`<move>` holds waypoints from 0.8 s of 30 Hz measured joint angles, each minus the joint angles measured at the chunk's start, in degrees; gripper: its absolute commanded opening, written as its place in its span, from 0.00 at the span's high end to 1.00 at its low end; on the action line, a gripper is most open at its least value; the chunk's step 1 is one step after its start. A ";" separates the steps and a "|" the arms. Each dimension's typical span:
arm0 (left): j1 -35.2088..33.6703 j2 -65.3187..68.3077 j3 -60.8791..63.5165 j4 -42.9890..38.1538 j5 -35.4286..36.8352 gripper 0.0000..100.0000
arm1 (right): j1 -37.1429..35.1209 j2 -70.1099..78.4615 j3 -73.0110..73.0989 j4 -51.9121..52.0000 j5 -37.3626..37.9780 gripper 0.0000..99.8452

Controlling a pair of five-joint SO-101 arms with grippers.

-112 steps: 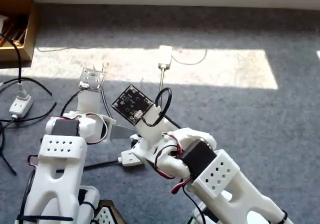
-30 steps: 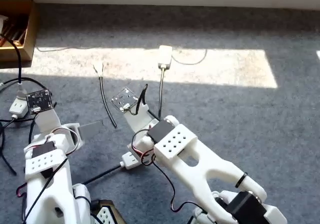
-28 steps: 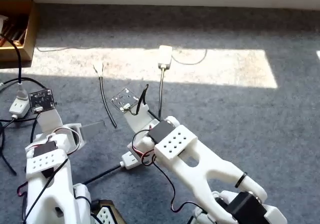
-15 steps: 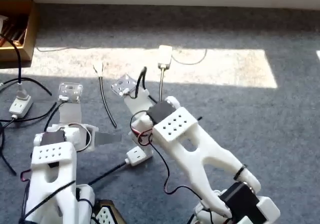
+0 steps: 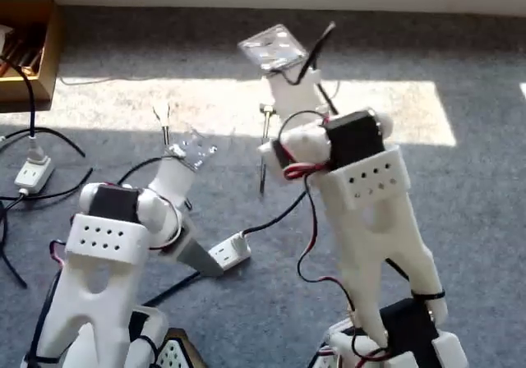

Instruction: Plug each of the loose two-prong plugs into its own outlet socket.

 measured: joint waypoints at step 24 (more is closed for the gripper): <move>13.01 0.00 15.65 -21.80 -6.68 0.66 | 16.00 -25.93 62.77 -30.51 5.54 0.69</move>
